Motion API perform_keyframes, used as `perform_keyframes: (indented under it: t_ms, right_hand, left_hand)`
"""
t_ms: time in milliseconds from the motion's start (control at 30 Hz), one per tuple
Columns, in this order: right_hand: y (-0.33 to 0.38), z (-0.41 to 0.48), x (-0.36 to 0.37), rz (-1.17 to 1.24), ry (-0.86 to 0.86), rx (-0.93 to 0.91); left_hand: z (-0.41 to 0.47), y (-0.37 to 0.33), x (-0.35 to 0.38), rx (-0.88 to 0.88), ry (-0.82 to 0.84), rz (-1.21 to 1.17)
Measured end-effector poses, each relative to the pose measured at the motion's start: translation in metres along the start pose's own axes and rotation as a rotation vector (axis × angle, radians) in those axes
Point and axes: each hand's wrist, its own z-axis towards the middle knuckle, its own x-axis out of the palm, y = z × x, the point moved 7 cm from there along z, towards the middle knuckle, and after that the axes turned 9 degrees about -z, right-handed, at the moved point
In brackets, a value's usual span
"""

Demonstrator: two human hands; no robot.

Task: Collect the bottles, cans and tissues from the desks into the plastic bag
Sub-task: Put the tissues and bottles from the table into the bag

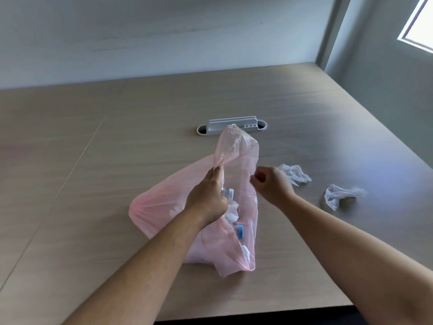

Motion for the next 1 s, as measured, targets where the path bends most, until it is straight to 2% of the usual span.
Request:
perform_keyframes:
  t_ms: [67,100,233,333,367,467,600,700,767,833,900,967,1000]
  right_hand:
    - [-0.030,0.009,-0.008,-0.058,-0.061,0.102]
    - [-0.041,0.014,-0.008,-0.102,-0.034,0.131]
    - [-0.082,0.025,0.021,-0.346,0.362,0.219]
    - [-0.102,0.021,0.044,-0.359,0.499,0.242]
    - [-0.106,0.018,0.048,-0.321,0.464,0.240]
    - [-0.111,0.005,0.040,-0.174,0.209,0.270]
    - [-0.090,-0.010,0.026,-0.126,0.235,0.260]
    - [-0.056,-0.002,0.003,0.138,0.143,0.312]
    - [-0.019,0.003,-0.006,0.362,0.155,0.316]
    - [0.022,-0.001,-0.004,0.510,0.254,0.255]
    - [0.058,-0.016,0.014,0.586,0.488,0.160]
    - [0.080,-0.039,0.034,0.539,0.747,0.050]
    - [0.087,-0.046,0.036,0.512,0.793,-0.010]
  left_hand:
    - [0.001,0.003,0.003,-0.005,0.010,-0.001]
    - [0.000,0.005,0.005,-0.005,0.017,0.000]
    - [-0.001,0.014,0.011,-0.017,0.044,-0.003]
    - [-0.003,0.018,0.014,-0.017,0.054,0.007]
    - [-0.004,0.018,0.014,-0.015,0.056,0.018]
    - [-0.006,0.015,0.013,-0.012,0.061,0.050]
    - [-0.011,0.005,0.007,-0.009,0.062,0.066]
    - [-0.015,-0.003,-0.001,-0.010,0.048,0.063]
    - [-0.019,-0.010,-0.007,-0.017,0.034,0.059]
    - [-0.025,-0.018,-0.013,-0.008,0.018,0.050]
    - [-0.031,-0.025,-0.018,0.007,-0.002,0.030]
    - [-0.035,-0.031,-0.022,0.019,-0.022,0.019]
    - [-0.038,-0.033,-0.024,0.025,-0.033,0.020]
